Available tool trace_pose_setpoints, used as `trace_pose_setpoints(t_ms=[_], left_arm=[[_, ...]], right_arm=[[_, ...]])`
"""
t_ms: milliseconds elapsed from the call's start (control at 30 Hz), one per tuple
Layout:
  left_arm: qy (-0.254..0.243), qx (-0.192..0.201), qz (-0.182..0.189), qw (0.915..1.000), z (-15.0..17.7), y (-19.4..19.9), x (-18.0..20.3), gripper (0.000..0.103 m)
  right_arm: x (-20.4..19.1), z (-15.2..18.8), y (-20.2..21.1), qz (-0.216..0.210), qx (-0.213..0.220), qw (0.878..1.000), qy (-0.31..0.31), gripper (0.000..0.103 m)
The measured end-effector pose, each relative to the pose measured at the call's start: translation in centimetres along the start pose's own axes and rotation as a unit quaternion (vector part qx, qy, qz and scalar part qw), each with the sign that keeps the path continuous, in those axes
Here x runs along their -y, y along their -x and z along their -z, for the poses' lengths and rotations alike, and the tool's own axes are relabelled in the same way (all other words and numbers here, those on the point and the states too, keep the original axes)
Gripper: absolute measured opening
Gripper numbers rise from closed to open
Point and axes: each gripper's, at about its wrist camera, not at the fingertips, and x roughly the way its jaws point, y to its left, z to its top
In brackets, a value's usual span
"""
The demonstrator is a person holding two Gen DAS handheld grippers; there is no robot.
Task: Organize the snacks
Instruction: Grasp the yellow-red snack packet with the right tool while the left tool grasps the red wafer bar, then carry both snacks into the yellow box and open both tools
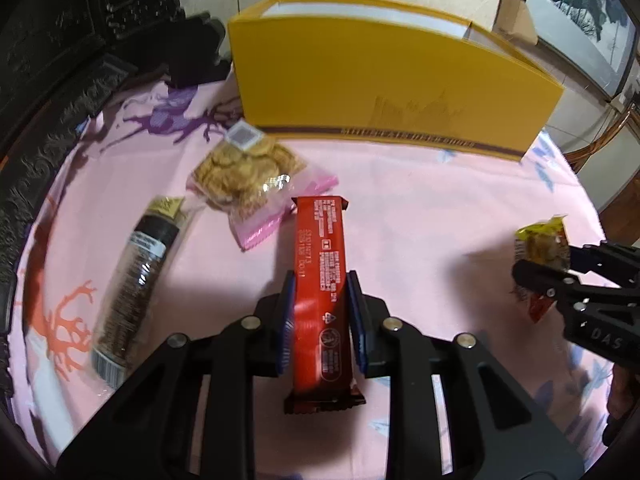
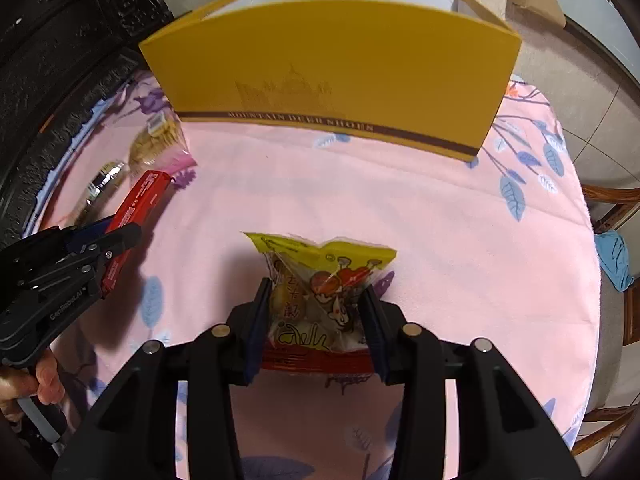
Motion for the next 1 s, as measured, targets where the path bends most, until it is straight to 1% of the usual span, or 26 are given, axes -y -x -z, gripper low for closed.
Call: trace_pose_setpoints(t_ms=[133,233,433,600,767,833,933,1000], left_arm=[[-0.002,0.02,0.004,0.9998,-1.1,2.0,0.4,0.024],[-0.003,0.039,0.003,0.9992,-2.4,3.6,0.7,0.024],[0.007,0.086,0.007,0.9963,-5.9,6.0,0.9,0.024],[0.012,0.132,0.013,0.9911,-9.7,7.6,1.0,0.024],[0.014,0.16,0.014,0.9869,-13.1,8.2,1.0,0.024],[0.012,0.168,0.017,0.9856,-14.8,8.0,1.0,0.024],[0.002,0.175,0.016,0.9844,-17.2,7.3,1.4,0.024],[-0.002,0.175,0.023,0.9843,-19.5,6.2,1.7,0.025]], right_arm=[[-0.3,-0.5,1.4,-0.007,0.015,1.0,-0.002,0.043],[-0.6,-1.3,2.9,-0.014,0.035,0.999,-0.001,0.043],[-0.7,-4.3,5.9,-0.021,0.087,0.996,-0.008,0.043],[0.0,-7.6,8.3,-0.02,0.137,0.99,-0.012,0.043],[1.1,-10.8,9.9,-0.012,0.179,0.983,-0.024,0.043],[1.7,-12.0,10.0,-0.011,0.187,0.982,-0.029,0.043],[2.6,-14.7,9.6,-0.009,0.199,0.98,-0.032,0.043],[3.3,-16.4,9.0,-0.011,0.203,0.978,-0.041,0.043]])
